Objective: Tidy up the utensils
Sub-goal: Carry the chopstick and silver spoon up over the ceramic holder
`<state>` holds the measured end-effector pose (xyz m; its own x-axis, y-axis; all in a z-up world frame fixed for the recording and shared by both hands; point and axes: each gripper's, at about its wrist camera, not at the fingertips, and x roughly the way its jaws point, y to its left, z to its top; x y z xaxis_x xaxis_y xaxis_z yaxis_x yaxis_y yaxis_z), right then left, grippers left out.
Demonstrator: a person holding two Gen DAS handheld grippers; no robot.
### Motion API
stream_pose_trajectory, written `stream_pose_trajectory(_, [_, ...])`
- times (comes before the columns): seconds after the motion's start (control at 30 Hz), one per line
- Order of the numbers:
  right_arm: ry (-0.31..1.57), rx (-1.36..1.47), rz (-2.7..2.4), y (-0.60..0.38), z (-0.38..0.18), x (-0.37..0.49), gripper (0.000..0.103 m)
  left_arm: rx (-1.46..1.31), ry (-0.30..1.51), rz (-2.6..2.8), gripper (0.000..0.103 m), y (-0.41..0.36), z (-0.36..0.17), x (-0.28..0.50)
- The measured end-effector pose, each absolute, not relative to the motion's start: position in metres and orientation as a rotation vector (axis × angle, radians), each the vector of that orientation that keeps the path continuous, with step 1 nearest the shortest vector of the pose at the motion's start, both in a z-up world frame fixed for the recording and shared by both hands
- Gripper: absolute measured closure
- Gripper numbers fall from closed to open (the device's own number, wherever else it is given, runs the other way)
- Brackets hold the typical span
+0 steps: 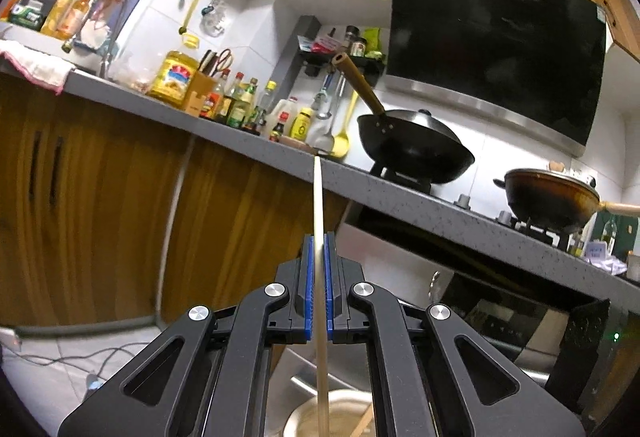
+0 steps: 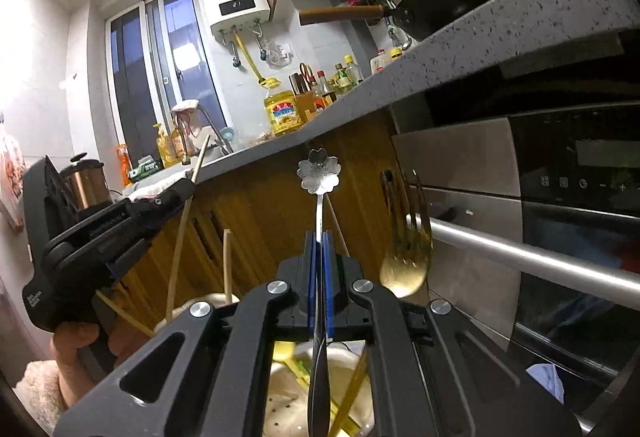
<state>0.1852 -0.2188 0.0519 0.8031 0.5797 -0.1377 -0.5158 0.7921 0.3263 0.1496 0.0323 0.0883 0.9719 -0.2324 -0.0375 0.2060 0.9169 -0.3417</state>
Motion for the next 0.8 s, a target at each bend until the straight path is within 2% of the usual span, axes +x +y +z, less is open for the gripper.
stream_pose_trajectory(0.23, [0.221, 0.236, 0.605, -0.216, 0.046, 0.176, 0.1, -0.329, 0.102, -0.26, 0.098, 0.044, 0.082, 0.138])
stream_pose_trajectory(0.8, [0.355, 0.228, 0.69, -0.228, 0.034, 0.149, 0.099, -0.263, 0.149, -0.328, 0.098, 0.047, 0.074, 0.108])
